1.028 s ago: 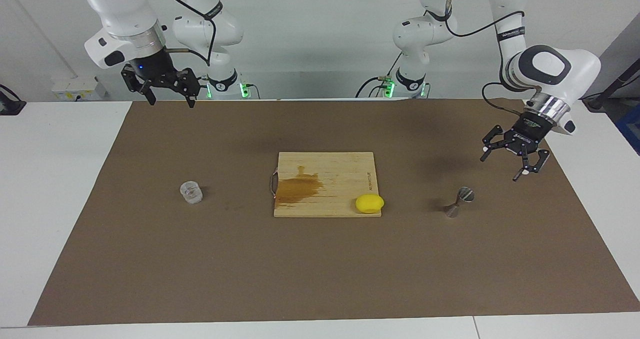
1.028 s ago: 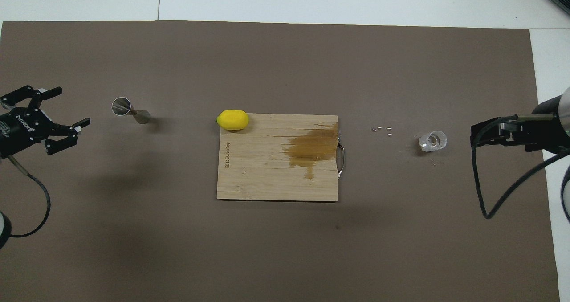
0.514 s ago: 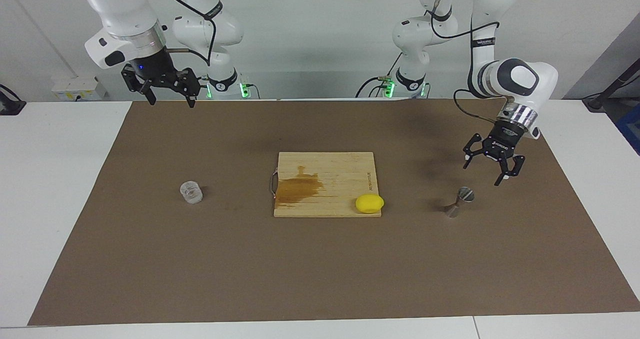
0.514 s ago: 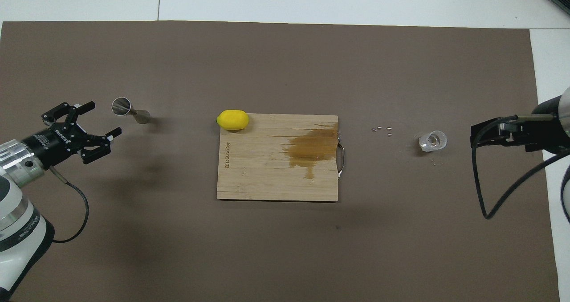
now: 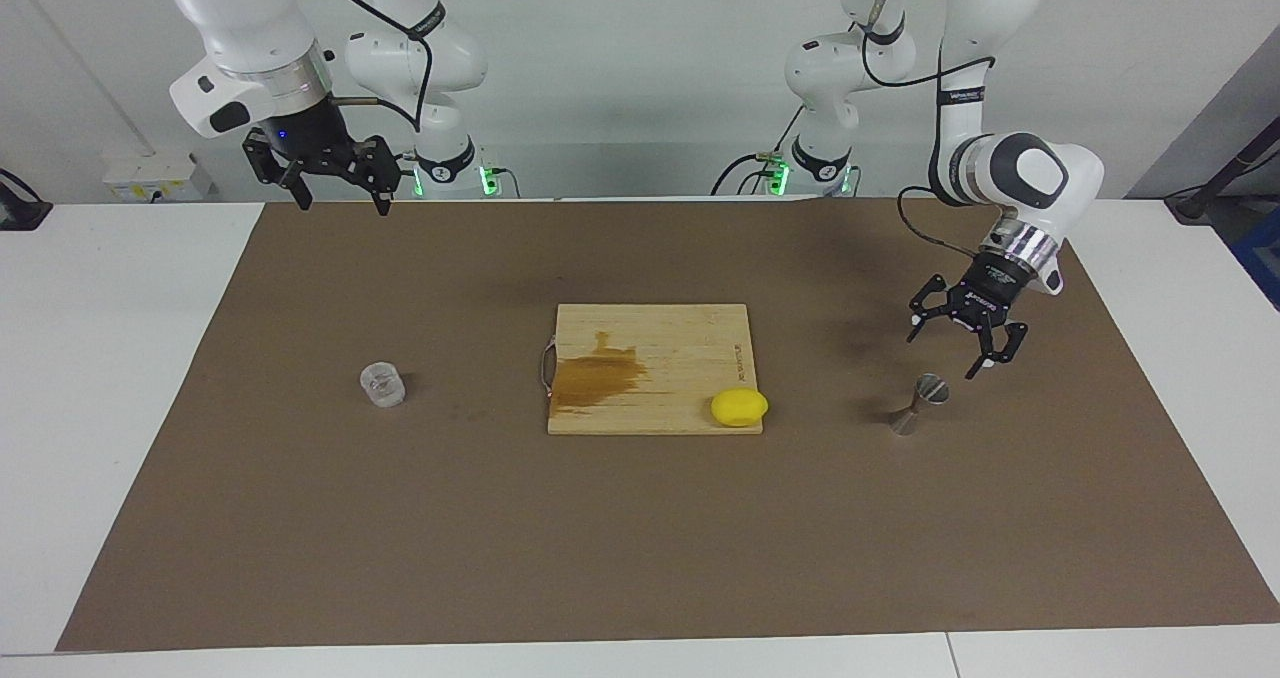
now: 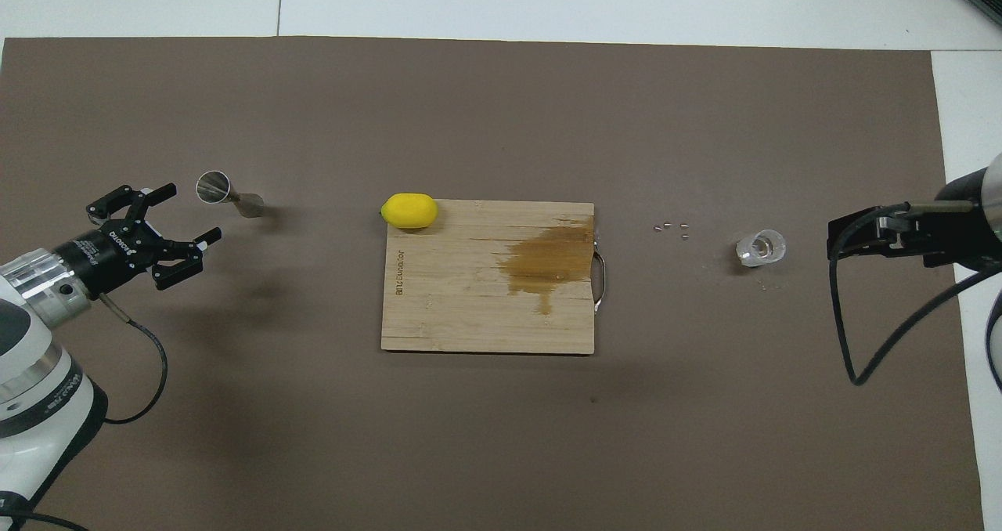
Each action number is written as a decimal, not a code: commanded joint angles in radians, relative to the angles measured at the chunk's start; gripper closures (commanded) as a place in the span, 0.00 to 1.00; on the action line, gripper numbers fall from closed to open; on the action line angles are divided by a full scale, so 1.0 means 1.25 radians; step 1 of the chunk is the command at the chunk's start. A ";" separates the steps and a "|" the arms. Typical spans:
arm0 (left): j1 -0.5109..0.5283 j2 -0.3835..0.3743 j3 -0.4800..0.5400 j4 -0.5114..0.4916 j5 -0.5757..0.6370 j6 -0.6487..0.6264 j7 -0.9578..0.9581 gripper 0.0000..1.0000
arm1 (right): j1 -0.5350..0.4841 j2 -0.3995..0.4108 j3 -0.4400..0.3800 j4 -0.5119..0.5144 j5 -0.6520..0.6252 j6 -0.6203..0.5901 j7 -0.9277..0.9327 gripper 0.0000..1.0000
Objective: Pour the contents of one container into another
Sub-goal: 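Reach the open left gripper toward the small metal cup, then close the left gripper on the metal cup and lift it, then place the metal cup on the board while the right gripper reaches the glass, then open the left gripper and withdraw while the right gripper grasps the glass, then lift the clear glass cup with the right gripper over the metal cup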
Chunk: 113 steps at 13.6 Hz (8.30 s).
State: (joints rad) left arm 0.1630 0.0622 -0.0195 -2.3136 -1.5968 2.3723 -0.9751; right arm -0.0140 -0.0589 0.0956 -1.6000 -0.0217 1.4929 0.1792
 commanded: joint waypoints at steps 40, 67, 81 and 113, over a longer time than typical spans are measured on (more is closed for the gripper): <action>-0.538 0.050 -0.084 0.188 -0.302 0.321 -0.062 1.00 | -0.024 -0.055 -0.015 -0.022 0.004 0.017 0.004 0.00; -0.717 0.182 -0.073 0.270 -0.303 0.378 -0.059 0.00 | -0.255 0.284 -0.018 -0.275 0.512 0.419 0.692 0.00; -0.434 0.040 -0.067 0.279 0.184 0.466 -0.074 0.00 | -0.253 0.313 -0.016 -0.380 0.710 0.532 0.581 0.00; -0.118 -0.098 -0.032 0.556 1.266 -0.662 0.740 0.00 | 0.144 0.180 -0.016 -0.275 0.460 0.561 0.971 1.00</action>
State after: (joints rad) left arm -0.0065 -0.0553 -0.0440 -1.6301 -0.0147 1.5711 -0.0685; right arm 0.1412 0.1618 0.0751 -1.9736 0.6199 2.1818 1.3360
